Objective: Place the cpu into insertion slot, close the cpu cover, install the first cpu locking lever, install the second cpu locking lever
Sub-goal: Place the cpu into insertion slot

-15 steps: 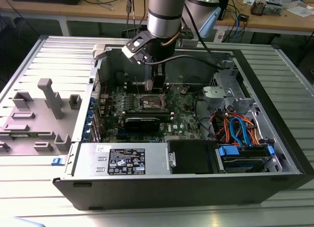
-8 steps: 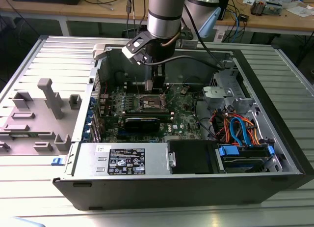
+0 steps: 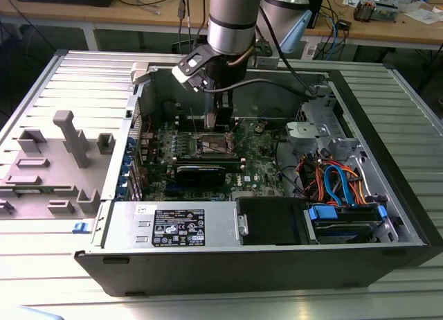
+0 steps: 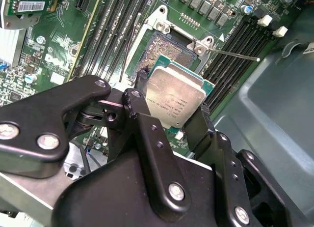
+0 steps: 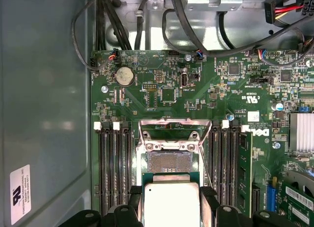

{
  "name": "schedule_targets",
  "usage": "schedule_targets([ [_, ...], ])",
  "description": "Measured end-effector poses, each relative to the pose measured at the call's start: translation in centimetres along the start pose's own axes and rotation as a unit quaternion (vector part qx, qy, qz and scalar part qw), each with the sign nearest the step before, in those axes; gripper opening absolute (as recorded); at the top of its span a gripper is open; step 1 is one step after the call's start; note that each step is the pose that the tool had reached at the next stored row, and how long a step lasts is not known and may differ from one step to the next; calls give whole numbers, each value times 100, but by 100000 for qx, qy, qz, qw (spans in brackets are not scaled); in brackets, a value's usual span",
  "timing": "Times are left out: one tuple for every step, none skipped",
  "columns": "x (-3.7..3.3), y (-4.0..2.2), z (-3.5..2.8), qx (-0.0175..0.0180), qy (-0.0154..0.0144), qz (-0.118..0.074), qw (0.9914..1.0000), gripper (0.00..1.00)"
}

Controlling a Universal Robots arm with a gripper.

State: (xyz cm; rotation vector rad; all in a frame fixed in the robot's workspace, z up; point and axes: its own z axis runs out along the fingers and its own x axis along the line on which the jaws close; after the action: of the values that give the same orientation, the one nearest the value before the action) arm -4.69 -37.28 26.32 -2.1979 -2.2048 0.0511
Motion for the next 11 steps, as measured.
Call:
schedule_targets([
  [0, 0, 2, -2, 1, 0, 100000, 55],
  [0, 0, 4, 0, -3, 2, 100000, 55],
  [0, 0, 7, 1, -1, -1, 100000, 55],
  [0, 0, 9, -1, -2, -1, 100000, 55],
  [0, 0, 11, 1, -3, 0, 100000, 55],
  [0, 0, 14, 1, -2, 1, 100000, 55],
  [0, 0, 15, 0, -1, -1, 100000, 55],
  [0, -1, 16, 0, -3, 1, 100000, 55],
  [0, 0, 18, 0, 0, -1, 100000, 55],
  [0, -1, 21, 0, -3, 1, 100000, 55],
  [0, -1, 23, 1, -1, 1, 100000, 55],
])
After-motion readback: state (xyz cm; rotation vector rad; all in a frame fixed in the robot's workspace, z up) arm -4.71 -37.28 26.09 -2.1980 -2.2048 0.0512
